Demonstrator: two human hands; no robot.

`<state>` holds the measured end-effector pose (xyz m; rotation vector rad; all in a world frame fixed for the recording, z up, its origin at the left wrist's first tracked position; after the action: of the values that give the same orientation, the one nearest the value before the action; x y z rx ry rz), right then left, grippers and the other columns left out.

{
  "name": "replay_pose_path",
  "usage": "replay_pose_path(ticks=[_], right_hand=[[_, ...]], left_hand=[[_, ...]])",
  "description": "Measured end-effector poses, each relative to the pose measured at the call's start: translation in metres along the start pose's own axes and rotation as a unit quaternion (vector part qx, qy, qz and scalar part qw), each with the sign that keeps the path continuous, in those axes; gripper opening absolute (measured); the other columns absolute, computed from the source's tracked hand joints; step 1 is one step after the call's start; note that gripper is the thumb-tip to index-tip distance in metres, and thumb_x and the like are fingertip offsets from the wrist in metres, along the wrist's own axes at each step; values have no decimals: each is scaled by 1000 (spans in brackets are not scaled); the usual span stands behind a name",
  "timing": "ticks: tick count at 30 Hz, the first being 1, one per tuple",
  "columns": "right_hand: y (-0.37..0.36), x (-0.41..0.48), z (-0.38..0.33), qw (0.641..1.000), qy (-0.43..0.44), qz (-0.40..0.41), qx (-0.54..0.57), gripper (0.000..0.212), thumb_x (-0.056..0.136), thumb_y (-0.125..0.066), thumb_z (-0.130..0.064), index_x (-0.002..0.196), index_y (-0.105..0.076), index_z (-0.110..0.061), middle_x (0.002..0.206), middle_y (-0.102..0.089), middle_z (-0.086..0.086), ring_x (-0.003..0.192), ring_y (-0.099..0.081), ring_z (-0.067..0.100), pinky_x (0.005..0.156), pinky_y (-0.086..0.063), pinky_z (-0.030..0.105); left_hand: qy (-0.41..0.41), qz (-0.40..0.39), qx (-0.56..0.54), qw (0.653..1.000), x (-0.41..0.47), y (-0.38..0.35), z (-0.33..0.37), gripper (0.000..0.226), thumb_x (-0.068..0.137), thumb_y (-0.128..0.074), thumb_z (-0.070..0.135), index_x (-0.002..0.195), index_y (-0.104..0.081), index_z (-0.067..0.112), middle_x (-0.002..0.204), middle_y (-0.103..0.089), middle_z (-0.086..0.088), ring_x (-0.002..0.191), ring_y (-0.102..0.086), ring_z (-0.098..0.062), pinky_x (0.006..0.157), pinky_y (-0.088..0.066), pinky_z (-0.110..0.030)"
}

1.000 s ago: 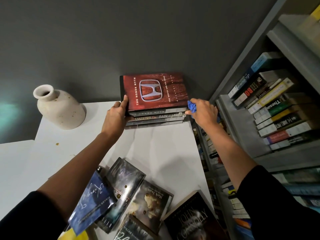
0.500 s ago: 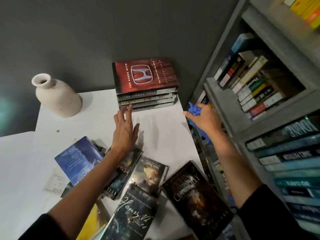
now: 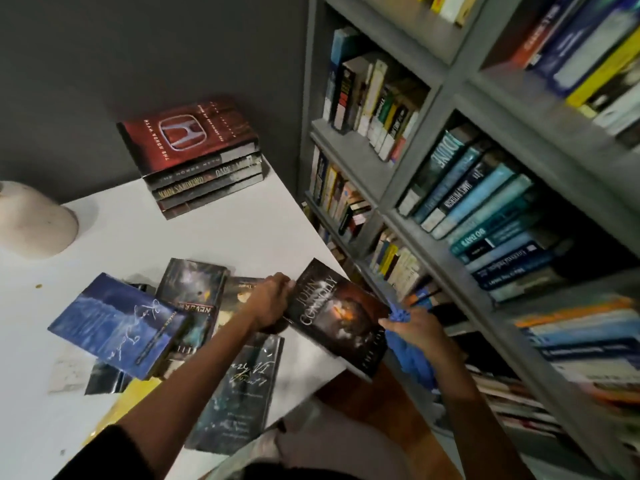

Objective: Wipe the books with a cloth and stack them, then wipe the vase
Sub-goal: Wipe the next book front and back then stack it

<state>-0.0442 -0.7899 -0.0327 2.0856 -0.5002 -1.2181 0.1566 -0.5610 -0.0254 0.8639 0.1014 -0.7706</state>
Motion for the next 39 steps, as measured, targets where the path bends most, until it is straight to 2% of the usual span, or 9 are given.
replay_pose_path(ticks=[5, 8, 12, 19, 23, 26, 31, 34, 39], right_hand=[[-38, -8, 45, 985, -64, -25, 159, 18, 85, -72, -22, 81, -58, -13, 96, -62, 15, 93, -63, 26, 76, -45, 29], [-52, -9, 50, 953, -81, -52, 287, 20, 89, -65, -12, 73, -54, -12, 74, -63, 7, 63, -65, 9, 61, -50, 20], [-49, -9, 50, 949, -85, -25, 304, 21, 87, -68, -10, 69, -57, -10, 71, -59, 5, 71, -59, 19, 69, -47, 29], [-4, -23, -5, 943, -3, 0, 333, 19, 86, -67, -6, 69, -60, -9, 69, -60, 8, 67, -56, 17, 59, -46, 17], [35, -39, -78, 930, 72, -6, 361, 12, 84, -69, -6, 75, -64, -11, 78, -66, 11, 72, -61, 21, 65, -49, 22], [41, -48, -129, 907, 112, -20, 404, 12, 85, -69, -5, 76, -63, -11, 73, -63, 8, 63, -58, 15, 54, -49, 17], [15, -67, -197, 899, 177, -36, 398, 12, 83, -73, -13, 74, -64, -10, 75, -67, 11, 69, -65, 23, 72, -54, 35], [-12, -84, -221, 901, 229, -57, 365, 12, 84, -72, -17, 80, -63, -12, 77, -68, 8, 75, -67, 23, 79, -54, 39], [-43, -95, -228, 924, 281, -108, 234, 30, 77, -75, -43, 87, -66, -17, 81, -71, -3, 79, -68, 11, 79, -54, 32]], left_hand=[[52, -35, 38, 997, 16, -21, -11, 47, 103, -36, 39, 109, -61, 0, 110, -63, -26, 102, -60, -37, 87, -47, -40], [87, -38, 27, 995, 20, -22, -15, 55, 101, -36, 47, 102, -64, 0, 106, -64, -25, 99, -61, -38, 85, -50, -42], [127, -51, -179, 974, 12, -22, -7, 60, 96, -40, 57, 82, -68, 5, 81, -69, -7, 79, -66, -22, 65, -51, -26], [80, 2, -323, 943, -12, 13, -1, 53, 96, -42, 58, 110, -52, 8, 113, -57, -10, 99, -60, -19, 72, -54, -22], [42, -6, -502, 864, -46, 62, 3, 58, 96, -28, 60, 121, -58, 16, 112, -71, -12, 96, -70, -24, 72, -59, -36], [27, 48, -662, 748, -76, 100, 1, 64, 92, -33, 60, 126, -57, 12, 112, -72, -12, 92, -72, -24, 60, -60, -34], [-24, 143, -796, 588, -99, 122, 5, 60, 81, -49, 54, 115, -69, 8, 111, -71, -15, 99, -70, -27, 73, -60, -41], [-20, 196, -808, 555, -99, 125, -1, 70, 84, -45, 64, 130, -59, 13, 123, -66, -14, 113, -64, -30, 93, -50, -57], [18, 267, -795, 545, -113, 134, -37, 73, 88, -36, 70, 130, -53, 13, 104, -74, -14, 88, -73, -29, 70, -60, -53]])
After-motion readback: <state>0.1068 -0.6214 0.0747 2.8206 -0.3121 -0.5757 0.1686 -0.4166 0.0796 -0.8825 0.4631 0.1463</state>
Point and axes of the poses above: each hand's wrist, its own x-axis towards the middle knuckle, its own y-axis out of the back of the hand, z = x × y, the point moved 9 cm from there along x, towards the middle knuckle
